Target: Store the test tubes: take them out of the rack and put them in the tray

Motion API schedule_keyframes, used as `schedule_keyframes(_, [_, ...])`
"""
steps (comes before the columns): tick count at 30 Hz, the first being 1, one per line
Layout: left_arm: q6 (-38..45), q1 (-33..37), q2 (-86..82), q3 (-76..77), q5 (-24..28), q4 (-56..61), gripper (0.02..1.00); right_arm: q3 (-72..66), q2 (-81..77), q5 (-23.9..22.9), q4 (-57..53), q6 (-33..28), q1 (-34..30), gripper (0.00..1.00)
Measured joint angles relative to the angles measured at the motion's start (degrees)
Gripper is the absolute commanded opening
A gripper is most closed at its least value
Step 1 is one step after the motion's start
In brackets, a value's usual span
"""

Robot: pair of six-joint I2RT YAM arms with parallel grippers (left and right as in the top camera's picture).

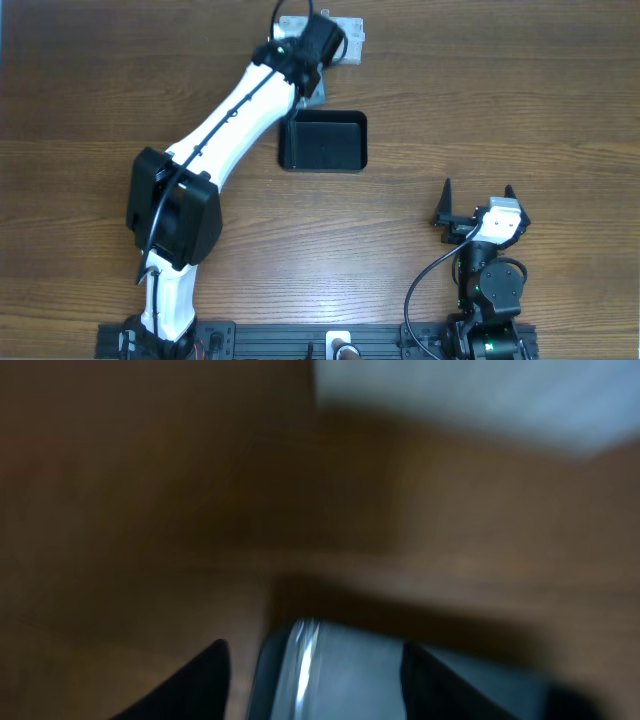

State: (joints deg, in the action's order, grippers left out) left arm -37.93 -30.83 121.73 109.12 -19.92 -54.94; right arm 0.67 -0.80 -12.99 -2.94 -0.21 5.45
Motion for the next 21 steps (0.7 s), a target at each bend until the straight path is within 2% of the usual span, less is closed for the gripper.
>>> schedule_keyframes(5, [2.9, 0.2, 0.5, 10.4, -3.7, 2.9, 0.752, 0.0, 0.0, 0.0, 0.0, 0.0, 0.0, 0.993])
schedule_keyframes(15, [10.6, 0.7, 17.4, 28.4, -5.6, 5.5, 0.755, 0.0, 0.0, 0.0, 0.0, 0.0, 0.0, 0.993])
schedule_keyframes(21, [14.4, 1.8, 23.2, 29.6, -3.7, 8.6, 0.75, 0.0, 0.0, 0.0, 0.0, 0.0, 0.0, 0.991])
